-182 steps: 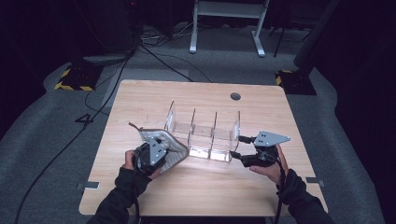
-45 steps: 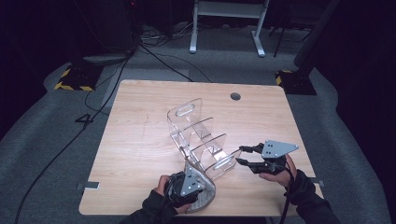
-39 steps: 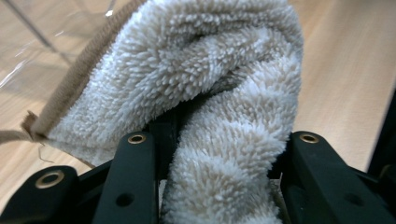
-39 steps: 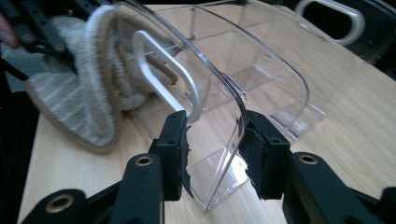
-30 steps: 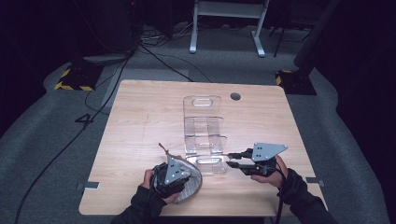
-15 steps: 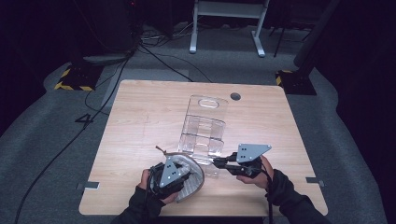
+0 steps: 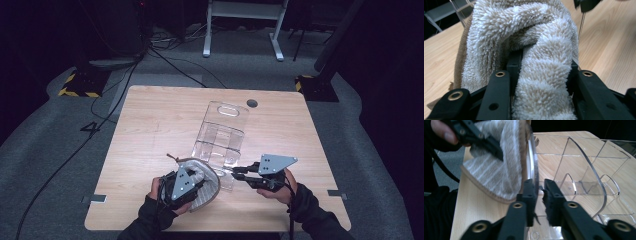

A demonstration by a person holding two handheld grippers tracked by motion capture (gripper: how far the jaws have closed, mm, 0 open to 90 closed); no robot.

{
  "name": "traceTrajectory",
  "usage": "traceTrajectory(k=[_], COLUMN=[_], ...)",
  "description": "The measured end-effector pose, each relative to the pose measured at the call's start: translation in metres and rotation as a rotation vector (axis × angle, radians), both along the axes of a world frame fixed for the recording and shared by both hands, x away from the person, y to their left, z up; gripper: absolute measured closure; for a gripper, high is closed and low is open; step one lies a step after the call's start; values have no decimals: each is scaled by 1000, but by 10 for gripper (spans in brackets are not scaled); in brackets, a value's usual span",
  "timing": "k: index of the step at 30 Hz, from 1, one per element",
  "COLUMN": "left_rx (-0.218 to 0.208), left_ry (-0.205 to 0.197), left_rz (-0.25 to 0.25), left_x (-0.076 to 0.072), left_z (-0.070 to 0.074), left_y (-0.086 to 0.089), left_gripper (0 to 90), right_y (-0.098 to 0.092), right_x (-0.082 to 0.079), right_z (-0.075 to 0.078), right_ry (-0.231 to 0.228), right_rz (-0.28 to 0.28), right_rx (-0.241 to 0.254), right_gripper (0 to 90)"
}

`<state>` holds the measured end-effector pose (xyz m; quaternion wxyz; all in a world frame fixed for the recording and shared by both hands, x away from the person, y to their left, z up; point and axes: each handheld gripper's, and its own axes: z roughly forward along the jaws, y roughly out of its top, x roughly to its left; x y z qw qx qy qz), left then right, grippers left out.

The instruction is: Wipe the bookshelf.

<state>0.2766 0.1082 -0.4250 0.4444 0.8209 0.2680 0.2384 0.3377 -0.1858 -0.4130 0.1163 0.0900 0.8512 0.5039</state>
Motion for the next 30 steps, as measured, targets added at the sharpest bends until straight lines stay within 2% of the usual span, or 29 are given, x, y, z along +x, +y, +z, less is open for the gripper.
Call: traceTrajectory(k=[5, 7, 12, 15, 18, 21, 23, 28, 30], left_rx=[4, 14, 24, 89, 120, 111, 130, 171, 181], left_ry=[-14, -28, -47, -85, -111, -126, -150, -141, -76], left_rz=[-8, -7, -38, -68, -88, -86, -87, -112, -127], left_x=[4, 6, 10, 9, 11, 11, 9, 7, 11], left_z=[2, 3, 1, -3, -12, -18, -20, -30, -36], left_y=[-7, -11, -30, -46, -59, -61, -62, -62, -62], left_gripper=[629, 630, 630, 631, 631, 631, 633, 637, 642], right_y=[1, 0, 2, 5, 5, 3, 2, 3, 3], right_x=[-2, -1, -1, 0, 1, 3, 4, 4, 4], right_z=[0, 0, -1, -1, -1, -2, -3, -3, -3], right_ry=[-15, -6, -1, 4, 10, 17, 27, 16, 17], right_rz=[-2, -15, -32, -39, -40, -52, -51, -57, -56], right_rx=[-7, 1, 4, 6, 11, 20, 29, 25, 27], right_gripper=[865, 869, 869, 868, 869, 872, 872, 872, 872])
